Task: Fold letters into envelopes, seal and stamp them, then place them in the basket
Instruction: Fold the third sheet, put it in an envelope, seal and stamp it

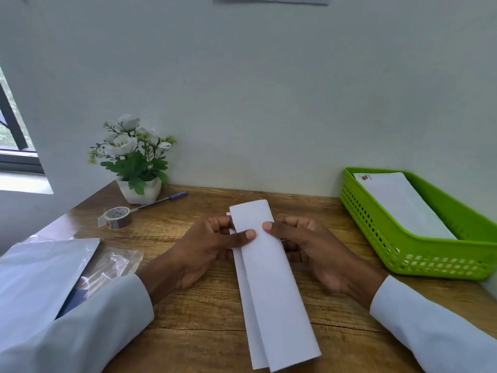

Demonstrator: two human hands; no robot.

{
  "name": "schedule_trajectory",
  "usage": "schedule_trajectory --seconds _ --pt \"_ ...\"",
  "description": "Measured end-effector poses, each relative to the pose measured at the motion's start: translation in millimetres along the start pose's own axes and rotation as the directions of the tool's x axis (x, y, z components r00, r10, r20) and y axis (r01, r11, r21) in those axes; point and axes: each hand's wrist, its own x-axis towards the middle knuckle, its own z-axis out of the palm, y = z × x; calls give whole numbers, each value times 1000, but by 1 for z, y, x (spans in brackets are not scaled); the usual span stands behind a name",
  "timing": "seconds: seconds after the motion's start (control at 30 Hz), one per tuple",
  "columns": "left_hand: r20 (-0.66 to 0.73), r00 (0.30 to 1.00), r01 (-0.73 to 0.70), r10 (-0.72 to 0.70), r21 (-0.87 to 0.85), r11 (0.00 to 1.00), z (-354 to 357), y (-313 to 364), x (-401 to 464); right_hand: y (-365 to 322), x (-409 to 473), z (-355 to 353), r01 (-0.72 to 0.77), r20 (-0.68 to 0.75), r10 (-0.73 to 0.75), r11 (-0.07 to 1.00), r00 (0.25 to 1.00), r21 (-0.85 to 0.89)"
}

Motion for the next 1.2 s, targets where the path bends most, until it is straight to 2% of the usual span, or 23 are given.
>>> schedule_trajectory --seconds 0.2,0.5,0.83,1.2 --pt "-27 999 23 -27 -136 990 2 0 1 5 2 4 -64 -49 70 991 996 119" --pt "-49 998 27 -36 -167 986 2 -4 4 7 1 10 -69 -78 83 985 994 159" --pt "90 993 92 -72 -245 965 0 -6 3 7 -1 14 -68 -119 87 985 989 158" --pt "129 988 123 -89 -286 950 3 -4 1 8 0 17 -61 -191 90 987 978 151"
